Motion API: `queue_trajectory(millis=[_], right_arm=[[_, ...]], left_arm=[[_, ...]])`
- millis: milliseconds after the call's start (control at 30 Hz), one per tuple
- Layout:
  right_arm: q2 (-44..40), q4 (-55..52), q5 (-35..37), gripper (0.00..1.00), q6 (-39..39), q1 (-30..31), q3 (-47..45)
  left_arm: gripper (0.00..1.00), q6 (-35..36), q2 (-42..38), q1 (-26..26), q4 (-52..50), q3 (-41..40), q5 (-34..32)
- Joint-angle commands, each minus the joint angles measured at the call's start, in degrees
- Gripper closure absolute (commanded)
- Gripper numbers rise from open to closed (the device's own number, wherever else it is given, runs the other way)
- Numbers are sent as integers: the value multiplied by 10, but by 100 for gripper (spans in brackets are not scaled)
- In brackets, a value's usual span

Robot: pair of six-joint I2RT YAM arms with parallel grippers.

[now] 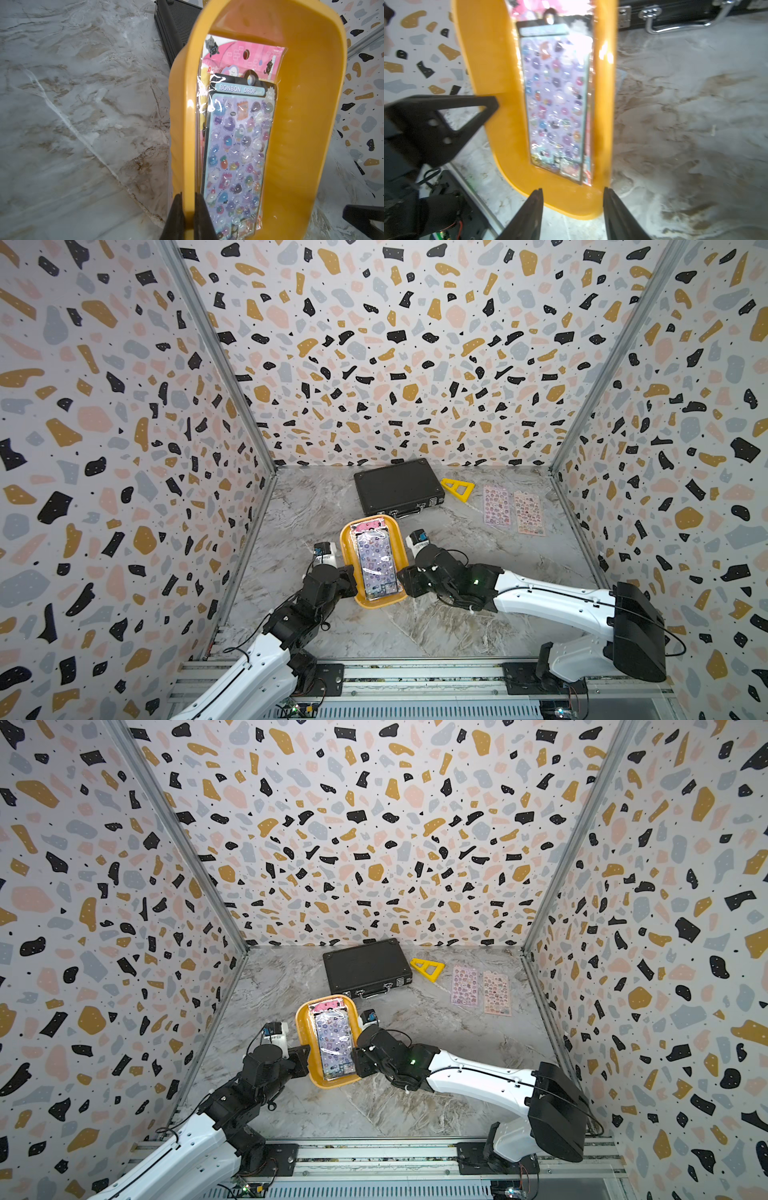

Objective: Take the stickers out of the storage box
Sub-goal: Pick up the sticker from the storage box.

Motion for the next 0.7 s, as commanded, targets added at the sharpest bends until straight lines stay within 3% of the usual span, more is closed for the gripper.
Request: queue_trajectory(millis=[0,333,667], right_arm=[[31,-24,6,48,-13,17,54],[131,-84,85,41,-12,18,139],[169,-86,76,39,1,3,154]], left_arm=[[100,7,-16,-2,70,-2,9],[100,6,-24,-2,72,-11,21],[100,2,-40,-2,67,-13,28]])
